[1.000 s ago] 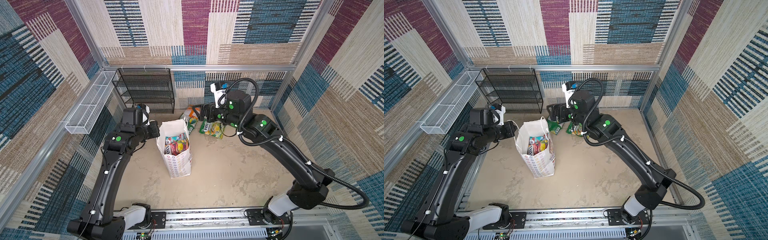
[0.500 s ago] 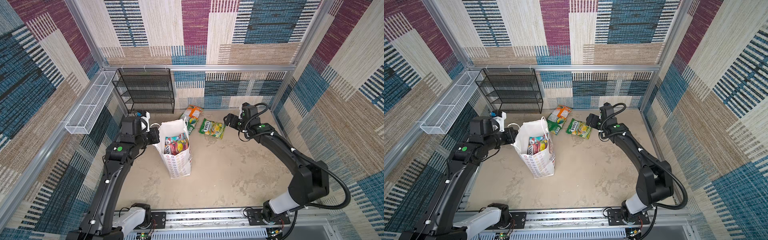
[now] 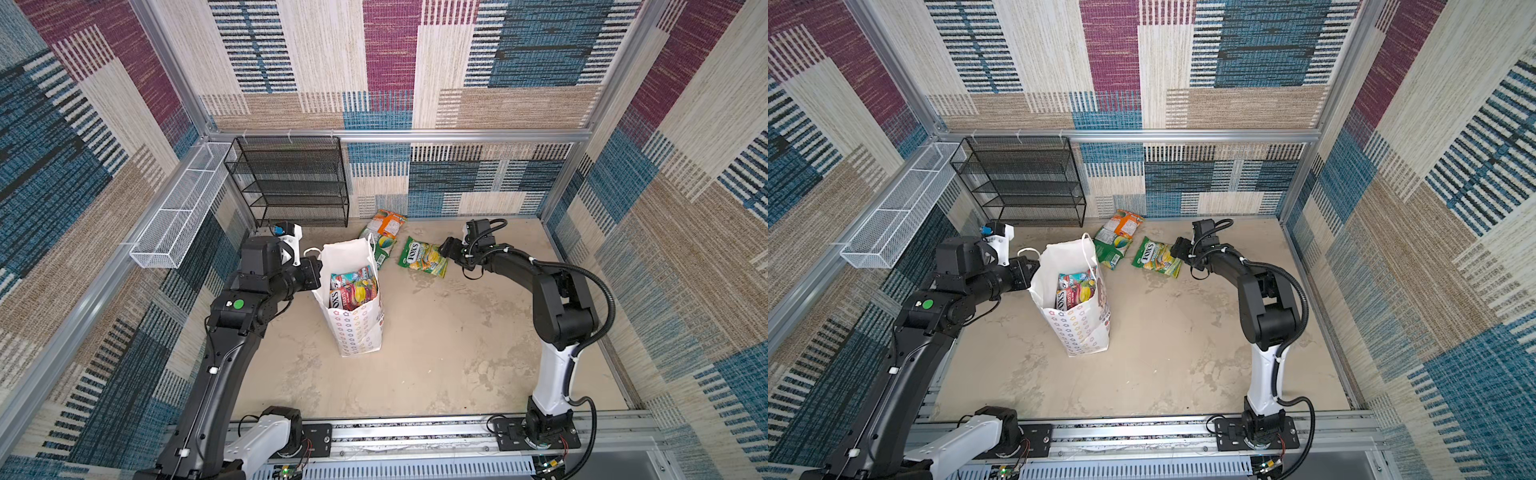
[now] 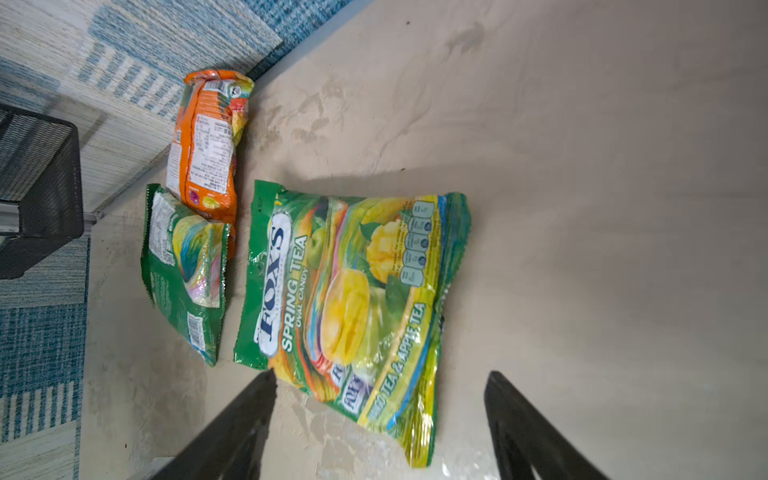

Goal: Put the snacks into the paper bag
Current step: 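Grasp the green Fox's spring tea packet with the right gripper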

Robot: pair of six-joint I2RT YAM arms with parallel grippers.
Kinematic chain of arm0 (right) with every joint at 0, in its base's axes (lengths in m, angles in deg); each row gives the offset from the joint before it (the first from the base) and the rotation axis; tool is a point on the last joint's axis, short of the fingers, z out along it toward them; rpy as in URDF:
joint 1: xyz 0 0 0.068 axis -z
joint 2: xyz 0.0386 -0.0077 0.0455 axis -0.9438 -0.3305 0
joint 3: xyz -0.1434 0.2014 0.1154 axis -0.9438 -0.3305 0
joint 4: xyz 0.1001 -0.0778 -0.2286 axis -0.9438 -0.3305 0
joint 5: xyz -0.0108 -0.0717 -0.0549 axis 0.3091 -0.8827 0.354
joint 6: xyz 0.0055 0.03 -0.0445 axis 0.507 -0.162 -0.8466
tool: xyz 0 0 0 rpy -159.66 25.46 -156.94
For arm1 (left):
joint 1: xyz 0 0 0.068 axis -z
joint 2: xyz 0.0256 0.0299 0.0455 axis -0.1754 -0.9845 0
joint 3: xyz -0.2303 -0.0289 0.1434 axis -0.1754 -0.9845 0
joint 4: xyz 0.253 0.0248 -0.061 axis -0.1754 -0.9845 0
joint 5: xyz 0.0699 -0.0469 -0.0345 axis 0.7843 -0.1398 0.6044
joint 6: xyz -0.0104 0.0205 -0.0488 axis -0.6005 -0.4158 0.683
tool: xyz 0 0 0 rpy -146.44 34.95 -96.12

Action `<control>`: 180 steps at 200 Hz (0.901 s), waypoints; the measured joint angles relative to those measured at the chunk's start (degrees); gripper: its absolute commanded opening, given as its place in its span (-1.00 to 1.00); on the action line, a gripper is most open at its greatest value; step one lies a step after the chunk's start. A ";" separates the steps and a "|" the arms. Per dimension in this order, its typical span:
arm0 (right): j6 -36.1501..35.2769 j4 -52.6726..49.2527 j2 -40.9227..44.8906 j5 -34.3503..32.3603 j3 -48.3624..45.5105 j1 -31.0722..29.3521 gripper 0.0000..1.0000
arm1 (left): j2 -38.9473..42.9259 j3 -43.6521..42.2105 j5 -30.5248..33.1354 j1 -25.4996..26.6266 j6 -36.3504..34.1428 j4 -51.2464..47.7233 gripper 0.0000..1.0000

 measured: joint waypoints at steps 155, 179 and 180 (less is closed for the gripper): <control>0.70 3.28 -9.05 7.15 4.42 0.57 -0.88 | -0.98 -0.11 -1.40 -0.09 0.00 0.33 -1.00; 0.87 3.19 -5.75 7.58 2.34 0.57 -1.00 | -1.01 -0.13 -1.40 -0.20 0.00 0.35 -1.00; 0.90 3.17 -5.66 7.61 2.32 0.57 -1.00 | -1.01 -0.13 -1.40 -0.20 0.00 0.35 -1.00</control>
